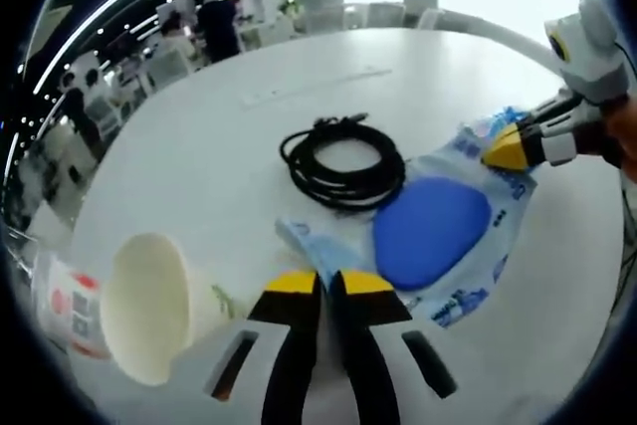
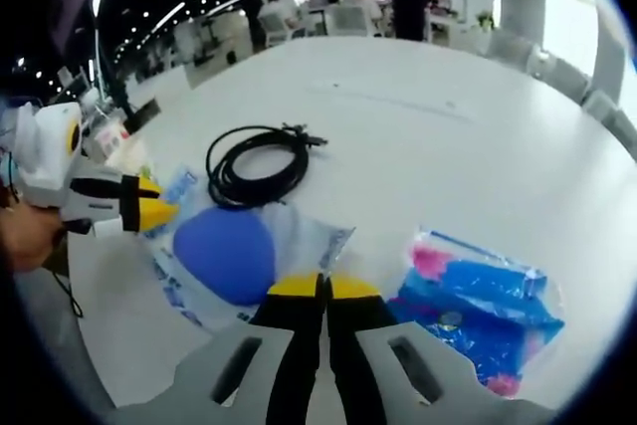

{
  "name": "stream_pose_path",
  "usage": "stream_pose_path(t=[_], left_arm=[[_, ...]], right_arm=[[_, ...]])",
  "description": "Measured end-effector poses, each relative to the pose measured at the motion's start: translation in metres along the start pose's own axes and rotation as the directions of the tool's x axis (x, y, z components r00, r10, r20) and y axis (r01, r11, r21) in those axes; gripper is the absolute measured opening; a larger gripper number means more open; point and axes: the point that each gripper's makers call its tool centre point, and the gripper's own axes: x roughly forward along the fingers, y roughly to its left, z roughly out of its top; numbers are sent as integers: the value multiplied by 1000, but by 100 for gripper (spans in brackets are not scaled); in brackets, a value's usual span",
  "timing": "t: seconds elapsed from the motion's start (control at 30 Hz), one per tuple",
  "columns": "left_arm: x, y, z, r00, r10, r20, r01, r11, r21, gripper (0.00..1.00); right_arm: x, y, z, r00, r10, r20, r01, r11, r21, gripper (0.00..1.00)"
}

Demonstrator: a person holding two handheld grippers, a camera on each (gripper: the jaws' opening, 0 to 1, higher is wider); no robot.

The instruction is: Arrange the tabletop items into an orderly group along one side of the table until the central work area is clear of visible clutter.

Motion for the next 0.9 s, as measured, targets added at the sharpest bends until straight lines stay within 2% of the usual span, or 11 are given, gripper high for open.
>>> stream_pose_path(t=[0.13,0.37,0.77,0.9], left_arm=[[-1,0,-2,1000,-2,8,2,1000,-10,16],[-6,-2,-3,1000,-16,22,17,999,-30,27],[-22,-19,-3,997,-52,62,53,999,-10,35],[-40,-27,-1,992,-73,103,73,997,6,37]], right_arm=[[0,0,1,1000,-5,2,5,1000,4,1],[0,-2,1,1000,-14,2,14,1000,11,1],[-1,-1,2,1000,-18,6,18,1000,18,1],[-1,-1,3,1000,-16,7,16,1000,20,1]])
